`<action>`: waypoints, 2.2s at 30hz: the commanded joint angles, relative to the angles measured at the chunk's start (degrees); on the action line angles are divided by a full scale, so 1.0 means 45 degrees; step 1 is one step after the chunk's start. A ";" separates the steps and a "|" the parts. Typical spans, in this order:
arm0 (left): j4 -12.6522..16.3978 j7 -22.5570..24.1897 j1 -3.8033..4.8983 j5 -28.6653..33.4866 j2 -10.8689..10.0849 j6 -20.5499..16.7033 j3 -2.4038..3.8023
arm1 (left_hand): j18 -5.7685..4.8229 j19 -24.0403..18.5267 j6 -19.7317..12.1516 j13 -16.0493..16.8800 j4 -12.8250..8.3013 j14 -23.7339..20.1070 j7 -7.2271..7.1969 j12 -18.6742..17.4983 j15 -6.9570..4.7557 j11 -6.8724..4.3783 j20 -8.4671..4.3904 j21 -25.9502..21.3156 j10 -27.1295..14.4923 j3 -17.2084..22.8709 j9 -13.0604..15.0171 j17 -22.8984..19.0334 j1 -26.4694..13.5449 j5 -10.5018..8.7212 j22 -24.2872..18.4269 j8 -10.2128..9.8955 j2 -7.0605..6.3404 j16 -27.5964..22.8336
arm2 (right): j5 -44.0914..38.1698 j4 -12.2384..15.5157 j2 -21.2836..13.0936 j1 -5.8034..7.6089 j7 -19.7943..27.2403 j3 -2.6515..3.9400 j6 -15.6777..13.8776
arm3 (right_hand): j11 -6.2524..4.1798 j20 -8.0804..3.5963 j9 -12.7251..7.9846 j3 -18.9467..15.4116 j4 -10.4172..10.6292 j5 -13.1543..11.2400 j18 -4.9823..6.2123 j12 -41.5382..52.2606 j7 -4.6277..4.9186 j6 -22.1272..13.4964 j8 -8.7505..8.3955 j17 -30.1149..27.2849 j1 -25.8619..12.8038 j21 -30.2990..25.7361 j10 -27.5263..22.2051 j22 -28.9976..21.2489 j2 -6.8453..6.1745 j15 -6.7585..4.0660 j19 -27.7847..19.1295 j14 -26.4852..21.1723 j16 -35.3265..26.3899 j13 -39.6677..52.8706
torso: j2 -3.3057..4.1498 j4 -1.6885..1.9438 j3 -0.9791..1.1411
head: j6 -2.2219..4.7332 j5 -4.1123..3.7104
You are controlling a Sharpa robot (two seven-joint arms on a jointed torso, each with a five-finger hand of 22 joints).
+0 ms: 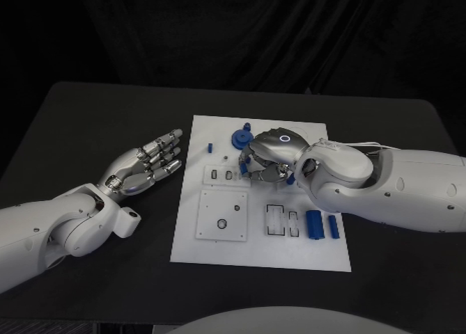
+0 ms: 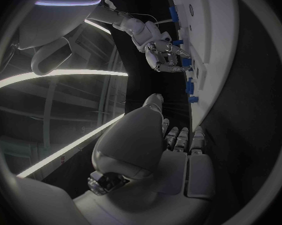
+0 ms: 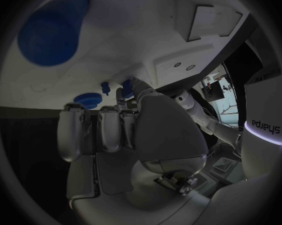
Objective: Assemble the parts on the task board
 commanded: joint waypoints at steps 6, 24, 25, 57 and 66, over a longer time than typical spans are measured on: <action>-0.0007 0.1188 0.0010 0.0052 0.0028 0.0158 0.0007 | 0.0191 0.0012 0.0015 -0.0017 -0.0031 -0.0005 -0.0009 -0.0062 0.0127 0.0094 0.0099 -0.0045 0.0032 0.0042 -0.0006 -0.0020 -0.0029 -0.0057 -0.0021 0.0033 -0.0082 -0.0047 | -0.0113 -0.0085 0.0052 -0.0088 -0.0288 -0.0058 0.0851 | 0.0058 0.0060 0.0056 -0.0115 0.0025 -0.0702 0.0092 -0.0014 0.0080 -0.0770 -0.0569 -0.0054 -0.0405 -0.0136 0.0166 0.2504 -0.0128 0.0072 0.0345 0.0727 -0.0022 0.0456 | -0.0006 0.0003 -0.0012 | -0.0017 -0.0026; -0.0107 0.1189 0.0002 0.0053 0.0078 0.0198 0.0007 | 0.0189 0.0012 0.0004 -0.0020 -0.0043 -0.0005 0.0002 -0.0065 0.0133 0.0091 0.0104 -0.0045 0.0023 0.0058 -0.0007 -0.0020 -0.0015 -0.0055 -0.0021 0.0031 -0.0067 -0.0047 | -0.0113 -0.0152 0.0088 -0.0089 -0.0169 -0.0058 0.0917 | 0.0089 0.0088 -0.1169 -0.0331 0.0115 -0.1688 0.0181 -0.0295 0.0107 -0.3362 -0.1873 -0.0307 -0.0654 -0.0636 -0.0122 0.2403 -0.0322 0.0100 0.0219 0.0678 -0.0141 -0.0091 | -0.0010 0.0004 -0.0018 | -0.0036 -0.0035; -0.0110 0.1189 0.0002 0.0053 0.0077 0.0199 0.0007 | 0.0189 0.0012 0.0004 -0.0020 -0.0043 -0.0005 0.0002 -0.0065 0.0133 0.0091 0.0104 -0.0045 0.0023 0.0058 -0.0007 -0.0020 -0.0015 -0.0055 -0.0021 0.0031 -0.0067 -0.0047 | -0.0113 -0.0155 0.0084 -0.0089 -0.0138 -0.0058 0.0874 | 0.0088 0.0087 -0.1269 -0.0367 0.0169 -0.1844 0.0184 -0.0311 0.0106 -0.3504 -0.1860 -0.0327 -0.0692 -0.0657 -0.0136 0.2401 -0.0350 0.0100 0.0217 0.0675 -0.0151 -0.0126 | -0.0007 0.0004 -0.0018 | -0.0034 -0.0034; 0.0298 0.1704 0.0047 0.0029 -0.0390 -0.1746 0.0012 | 0.0665 0.0049 0.0634 0.0008 0.0222 -0.0005 0.0439 -0.0037 -0.0116 -0.0065 0.0397 -0.0012 0.0128 -0.0229 0.0056 -0.0020 -0.0645 -0.0667 0.0009 0.0109 0.0080 -0.0047 | 0.1856 0.0999 -0.1970 0.1101 0.3259 -0.0019 -0.4960 | 0.0061 0.0050 -0.2588 -0.0504 0.1909 -0.2737 0.0064 -0.0028 0.0070 -0.4139 -0.1662 0.0159 -0.1379 -0.0199 0.0062 0.2609 -0.0600 0.0076 0.0471 0.0769 0.0273 0.0148 | -0.0052 -0.0009 0.0039 | 0.0843 0.0247; -0.0248 0.1591 0.0871 -0.0064 -0.0099 -0.1852 0.0012 | 0.0745 0.0233 0.1466 0.0032 0.0271 -0.0005 0.1007 -0.0014 0.0012 -0.0137 0.0798 0.0130 0.0237 -0.0154 0.0126 -0.0020 -0.0754 -0.0658 0.0117 0.0192 0.0356 -0.0047 | 0.2083 -0.0270 -0.2109 0.1303 0.4104 -0.0060 -0.5369 | -0.0030 -0.0015 -0.2568 -0.0111 0.1560 -0.1443 0.0007 0.0079 -0.0029 -0.2630 -0.1297 0.0349 -0.0202 0.0074 0.0108 0.2688 0.0207 0.0001 0.0551 0.0793 0.0440 0.0264 | -0.0332 -0.0025 0.0122 | 0.1421 0.0491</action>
